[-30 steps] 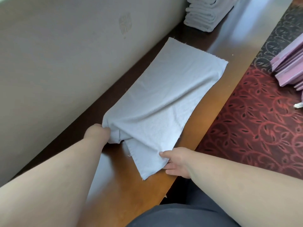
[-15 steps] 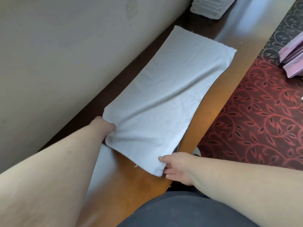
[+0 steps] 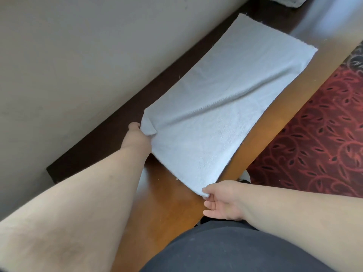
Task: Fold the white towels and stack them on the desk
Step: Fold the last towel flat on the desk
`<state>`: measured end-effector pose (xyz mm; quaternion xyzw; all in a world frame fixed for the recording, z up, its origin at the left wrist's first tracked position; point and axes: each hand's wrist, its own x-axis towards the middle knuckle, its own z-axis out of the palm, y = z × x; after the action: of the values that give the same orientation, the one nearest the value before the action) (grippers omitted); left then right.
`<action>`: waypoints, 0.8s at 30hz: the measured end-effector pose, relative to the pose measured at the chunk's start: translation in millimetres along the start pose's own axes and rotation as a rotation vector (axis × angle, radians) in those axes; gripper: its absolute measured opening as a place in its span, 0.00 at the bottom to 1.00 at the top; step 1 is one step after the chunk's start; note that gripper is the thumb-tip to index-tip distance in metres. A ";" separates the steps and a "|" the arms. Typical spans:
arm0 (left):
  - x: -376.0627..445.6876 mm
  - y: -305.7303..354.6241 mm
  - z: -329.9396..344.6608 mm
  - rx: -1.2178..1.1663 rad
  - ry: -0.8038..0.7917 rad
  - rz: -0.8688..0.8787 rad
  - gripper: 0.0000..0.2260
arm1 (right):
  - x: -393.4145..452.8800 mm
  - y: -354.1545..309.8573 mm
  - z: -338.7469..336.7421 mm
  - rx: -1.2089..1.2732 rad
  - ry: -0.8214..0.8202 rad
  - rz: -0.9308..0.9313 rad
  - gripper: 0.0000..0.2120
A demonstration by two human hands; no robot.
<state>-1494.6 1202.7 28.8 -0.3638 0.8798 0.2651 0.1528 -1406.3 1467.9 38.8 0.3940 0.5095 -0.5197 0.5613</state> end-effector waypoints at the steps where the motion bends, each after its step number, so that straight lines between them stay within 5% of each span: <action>1: -0.9 -6.0 -0.9 -0.029 0.028 -0.010 0.20 | -2.4 2.4 0.2 -0.023 -0.012 0.020 0.07; 6: 10.5 -19.0 -12.5 0.014 0.097 -0.159 0.18 | -7.8 10.7 -1.6 -0.180 -0.045 0.074 0.06; 12: 14.6 -18.6 -15.9 -0.452 0.094 -0.445 0.19 | -8.9 9.1 -2.7 -0.244 -0.053 0.105 0.08; 17: 9.8 -5.7 -25.0 -0.830 0.079 -0.440 0.10 | -24.0 -4.8 -13.2 0.048 -0.101 0.027 0.09; 24: 0.6 64.8 -48.8 -0.956 0.088 -0.316 0.07 | -62.1 -37.6 -48.1 0.335 0.042 -0.212 0.10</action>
<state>-1545.4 1212.7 91.2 -0.5327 0.5999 0.5963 -0.0296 -1447.4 1520.3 94.9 0.4368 0.4659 -0.6451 0.4195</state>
